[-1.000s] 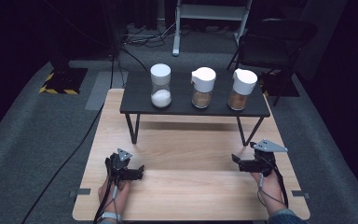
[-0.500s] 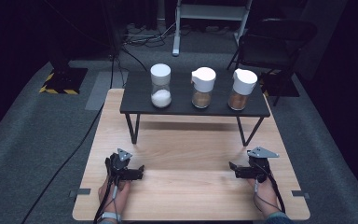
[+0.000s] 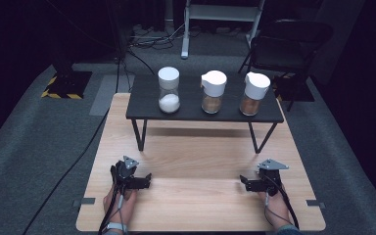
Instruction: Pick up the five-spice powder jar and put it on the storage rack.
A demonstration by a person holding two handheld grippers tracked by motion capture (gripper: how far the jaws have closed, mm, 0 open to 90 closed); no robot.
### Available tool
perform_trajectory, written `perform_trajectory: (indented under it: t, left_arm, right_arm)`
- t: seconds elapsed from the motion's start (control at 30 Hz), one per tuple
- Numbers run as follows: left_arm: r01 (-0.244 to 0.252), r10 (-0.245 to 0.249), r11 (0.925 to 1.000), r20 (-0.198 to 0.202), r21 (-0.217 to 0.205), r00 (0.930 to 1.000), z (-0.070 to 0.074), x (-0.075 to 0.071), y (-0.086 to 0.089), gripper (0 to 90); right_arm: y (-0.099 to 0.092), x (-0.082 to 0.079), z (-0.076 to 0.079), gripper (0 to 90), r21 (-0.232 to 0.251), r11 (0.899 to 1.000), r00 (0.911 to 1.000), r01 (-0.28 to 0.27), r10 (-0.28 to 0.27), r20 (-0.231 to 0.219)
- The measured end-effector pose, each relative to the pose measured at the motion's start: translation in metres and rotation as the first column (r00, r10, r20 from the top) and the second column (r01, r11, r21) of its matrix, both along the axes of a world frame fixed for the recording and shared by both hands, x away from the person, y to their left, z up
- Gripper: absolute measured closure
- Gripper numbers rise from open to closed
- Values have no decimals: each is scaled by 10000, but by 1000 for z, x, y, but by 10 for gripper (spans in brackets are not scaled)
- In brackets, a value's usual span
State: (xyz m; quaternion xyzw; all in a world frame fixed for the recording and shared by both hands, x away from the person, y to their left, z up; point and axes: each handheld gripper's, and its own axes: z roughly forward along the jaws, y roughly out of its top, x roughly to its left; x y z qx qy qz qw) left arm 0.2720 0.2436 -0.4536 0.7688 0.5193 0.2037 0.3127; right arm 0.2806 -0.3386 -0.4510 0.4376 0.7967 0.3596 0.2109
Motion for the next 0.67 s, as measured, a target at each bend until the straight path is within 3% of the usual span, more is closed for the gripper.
perform_trajectory:
  t: [0.3, 0.67]
  left_arm:
    - [7, -7, 10000, -3, 7, 10000, 0, 0, 0, 4]
    - [-24, 24, 10000, -9, -9, 10000, 0, -1, 0, 4]
  right_arm:
    - [5, 5, -1, 15, -299, 9996, 9988, -14, -1, -489]
    - [4, 6, -1, 10, -288, 9996, 9986, -39, 24, -527]
